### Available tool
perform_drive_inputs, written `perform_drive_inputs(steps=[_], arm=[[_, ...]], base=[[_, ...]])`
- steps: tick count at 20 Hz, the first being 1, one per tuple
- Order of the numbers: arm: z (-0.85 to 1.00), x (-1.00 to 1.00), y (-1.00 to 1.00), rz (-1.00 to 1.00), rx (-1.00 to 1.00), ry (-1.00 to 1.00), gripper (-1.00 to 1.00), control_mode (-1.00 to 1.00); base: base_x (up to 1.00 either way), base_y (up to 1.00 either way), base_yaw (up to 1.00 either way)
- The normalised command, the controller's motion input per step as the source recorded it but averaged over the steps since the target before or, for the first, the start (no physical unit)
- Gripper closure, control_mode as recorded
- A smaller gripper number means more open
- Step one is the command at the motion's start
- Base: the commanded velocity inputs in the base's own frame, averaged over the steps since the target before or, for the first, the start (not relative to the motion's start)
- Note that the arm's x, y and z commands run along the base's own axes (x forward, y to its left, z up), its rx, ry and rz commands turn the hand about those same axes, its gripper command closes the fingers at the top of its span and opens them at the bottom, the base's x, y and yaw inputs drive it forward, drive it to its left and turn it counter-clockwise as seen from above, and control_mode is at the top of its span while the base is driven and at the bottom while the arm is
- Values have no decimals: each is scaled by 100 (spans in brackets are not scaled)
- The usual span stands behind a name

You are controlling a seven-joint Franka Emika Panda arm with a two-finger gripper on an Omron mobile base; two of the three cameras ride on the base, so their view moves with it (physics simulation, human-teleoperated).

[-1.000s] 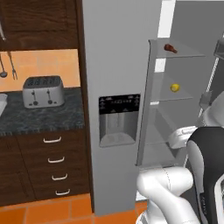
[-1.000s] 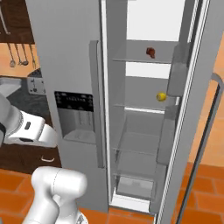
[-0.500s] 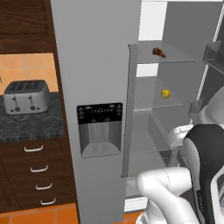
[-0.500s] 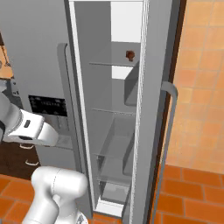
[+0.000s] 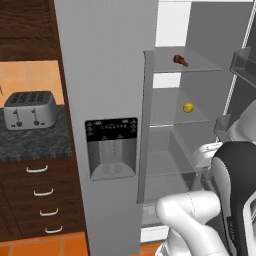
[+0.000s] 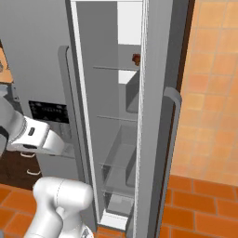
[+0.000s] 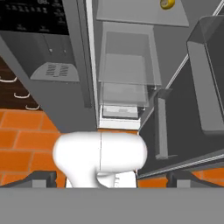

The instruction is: Place one lemon and one chicken drumstick in each tupperware on the nearby counter, to pack two identical lunches.

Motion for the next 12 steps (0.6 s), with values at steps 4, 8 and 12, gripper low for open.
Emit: perform_drive_inputs(steps=[4, 8, 12], arm=[[-7, 91, -48, -2, 1, -1, -100, -100], [0, 99, -31, -3, 1, 0, -100, -100], [-19, 41, -41, -2, -4, -1, -100, -100]], base=[[0, 0, 0], [0, 0, 0], [0, 0, 0]])
